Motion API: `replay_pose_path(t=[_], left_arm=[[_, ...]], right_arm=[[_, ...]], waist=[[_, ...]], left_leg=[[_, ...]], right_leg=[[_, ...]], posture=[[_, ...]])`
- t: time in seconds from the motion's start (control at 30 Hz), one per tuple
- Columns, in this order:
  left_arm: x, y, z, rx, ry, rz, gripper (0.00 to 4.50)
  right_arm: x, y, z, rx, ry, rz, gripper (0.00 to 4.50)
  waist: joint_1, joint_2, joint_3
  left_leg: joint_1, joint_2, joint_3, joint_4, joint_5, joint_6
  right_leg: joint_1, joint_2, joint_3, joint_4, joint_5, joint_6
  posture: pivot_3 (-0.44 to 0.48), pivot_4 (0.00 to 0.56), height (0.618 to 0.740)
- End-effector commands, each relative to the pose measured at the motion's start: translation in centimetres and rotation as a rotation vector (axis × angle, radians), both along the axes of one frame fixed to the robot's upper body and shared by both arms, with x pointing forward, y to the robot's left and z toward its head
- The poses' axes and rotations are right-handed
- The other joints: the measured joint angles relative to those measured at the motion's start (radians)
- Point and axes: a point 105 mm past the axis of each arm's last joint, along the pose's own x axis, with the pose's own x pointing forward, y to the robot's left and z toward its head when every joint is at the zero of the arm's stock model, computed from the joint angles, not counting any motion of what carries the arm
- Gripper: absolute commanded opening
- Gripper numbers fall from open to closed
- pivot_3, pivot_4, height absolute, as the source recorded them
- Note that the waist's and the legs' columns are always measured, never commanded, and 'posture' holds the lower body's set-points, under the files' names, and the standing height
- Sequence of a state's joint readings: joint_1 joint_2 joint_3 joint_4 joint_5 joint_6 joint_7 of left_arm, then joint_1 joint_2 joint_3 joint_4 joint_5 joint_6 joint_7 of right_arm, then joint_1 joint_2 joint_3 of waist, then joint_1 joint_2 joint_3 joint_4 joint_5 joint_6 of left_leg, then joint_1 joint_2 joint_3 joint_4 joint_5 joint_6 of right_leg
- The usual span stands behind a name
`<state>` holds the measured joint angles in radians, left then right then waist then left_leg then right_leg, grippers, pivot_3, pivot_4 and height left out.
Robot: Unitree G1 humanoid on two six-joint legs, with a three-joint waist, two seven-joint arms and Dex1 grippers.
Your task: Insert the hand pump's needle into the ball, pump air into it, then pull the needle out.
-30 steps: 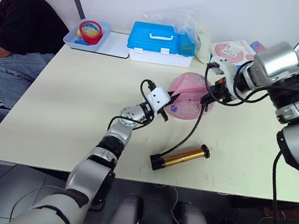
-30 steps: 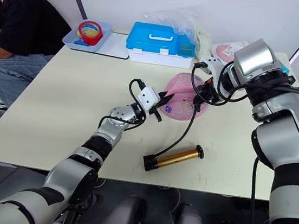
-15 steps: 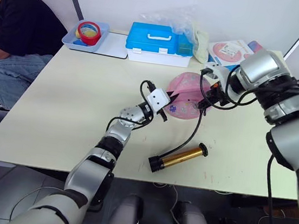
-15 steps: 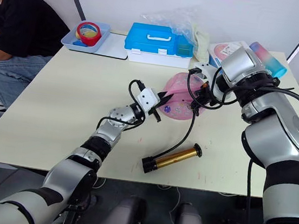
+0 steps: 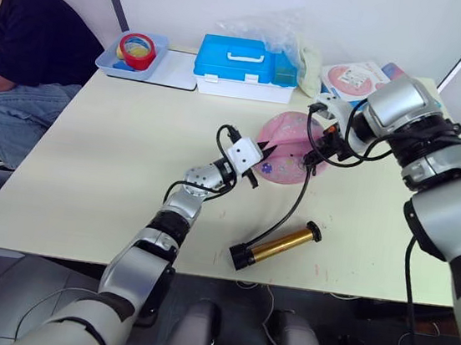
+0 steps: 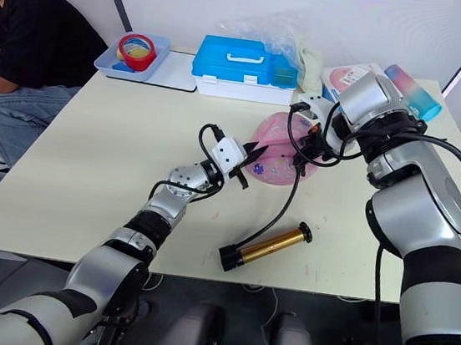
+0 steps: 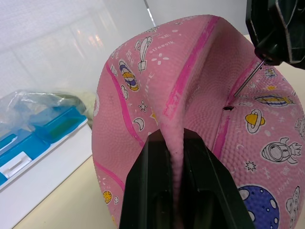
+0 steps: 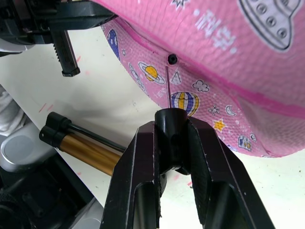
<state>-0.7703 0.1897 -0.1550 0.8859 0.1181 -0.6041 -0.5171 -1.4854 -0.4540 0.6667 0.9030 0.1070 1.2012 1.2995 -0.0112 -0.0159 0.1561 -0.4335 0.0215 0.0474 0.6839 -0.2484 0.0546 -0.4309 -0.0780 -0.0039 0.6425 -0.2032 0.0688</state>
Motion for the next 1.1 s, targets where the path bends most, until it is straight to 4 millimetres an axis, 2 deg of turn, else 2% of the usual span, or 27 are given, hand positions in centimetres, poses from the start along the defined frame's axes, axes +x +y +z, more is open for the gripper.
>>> replay_pose_path(t=[0.03, 0.6, 1.1], left_arm=[[-0.4, -0.2, -0.2, 0.012, -0.013, -0.015, 0.04], [-0.4, -0.1, -0.5, 0.007, -0.003, -0.011, 0.04], [-0.6, -0.2, -0.7, 0.004, 0.004, -0.016, 0.04]], right_arm=[[0.4, 0.5, 1.9, 0.016, -0.062, 0.020, 0.28], [0.2, 0.6, 0.3, -0.013, -0.045, 0.051, 0.28], [0.3, 0.4, 0.1, -0.019, -0.050, 0.041, 0.28]], waist=[[0.000, 0.000, 0.000], [0.000, 0.000, 0.000], [0.000, 0.000, 0.000]], left_leg=[[0.000, 0.000, 0.000, 0.000, 0.000, 0.000], [0.000, 0.000, 0.000, 0.000, 0.000, 0.000], [0.000, 0.000, 0.000, 0.000, 0.000, 0.000]], right_leg=[[0.000, 0.000, 0.000, 0.000, 0.000, 0.000], [0.000, 0.000, 0.000, 0.000, 0.000, 0.000], [0.000, 0.000, 0.000, 0.000, 0.000, 0.000]], posture=[[0.000, 0.150, 0.740], [0.000, 0.150, 0.740], [0.000, 0.150, 0.740]])
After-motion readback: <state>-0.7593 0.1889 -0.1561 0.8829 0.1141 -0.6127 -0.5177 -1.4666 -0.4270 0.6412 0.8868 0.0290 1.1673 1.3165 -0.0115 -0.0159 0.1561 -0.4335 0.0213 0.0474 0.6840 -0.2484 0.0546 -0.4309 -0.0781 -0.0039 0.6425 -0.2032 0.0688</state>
